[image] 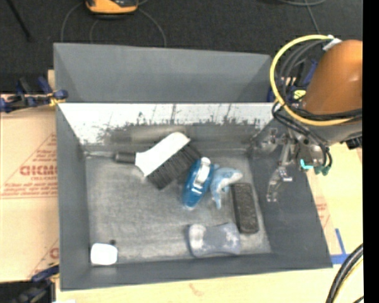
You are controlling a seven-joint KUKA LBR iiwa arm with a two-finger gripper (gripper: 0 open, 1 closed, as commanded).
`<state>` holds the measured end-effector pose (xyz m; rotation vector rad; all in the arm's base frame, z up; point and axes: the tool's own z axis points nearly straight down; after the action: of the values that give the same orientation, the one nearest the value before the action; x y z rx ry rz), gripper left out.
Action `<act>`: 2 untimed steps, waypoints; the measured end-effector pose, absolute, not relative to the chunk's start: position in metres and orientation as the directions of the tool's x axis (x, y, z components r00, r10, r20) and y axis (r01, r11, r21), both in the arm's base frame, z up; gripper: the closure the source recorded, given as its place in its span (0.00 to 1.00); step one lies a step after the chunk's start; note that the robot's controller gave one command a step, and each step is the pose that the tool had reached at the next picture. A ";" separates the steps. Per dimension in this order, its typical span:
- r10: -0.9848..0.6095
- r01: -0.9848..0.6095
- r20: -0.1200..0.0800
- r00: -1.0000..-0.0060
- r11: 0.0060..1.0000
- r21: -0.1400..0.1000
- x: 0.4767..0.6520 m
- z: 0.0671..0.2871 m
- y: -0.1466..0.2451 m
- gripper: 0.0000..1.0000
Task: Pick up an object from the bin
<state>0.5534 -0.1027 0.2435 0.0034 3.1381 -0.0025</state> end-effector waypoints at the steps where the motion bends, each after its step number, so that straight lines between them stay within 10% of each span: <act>1: 0.000 0.000 -0.005 -1.000 1.000 -0.002 0.554 0.244 -0.103 0.00; 2: -0.130 -0.130 -0.008 -0.992 0.992 -0.003 0.560 0.213 -0.110 0.00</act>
Offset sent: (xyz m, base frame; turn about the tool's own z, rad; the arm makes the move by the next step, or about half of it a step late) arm 0.0252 -0.0419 -0.1735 -0.6917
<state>0.5596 -0.1101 0.2132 -0.2038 3.1272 -0.0037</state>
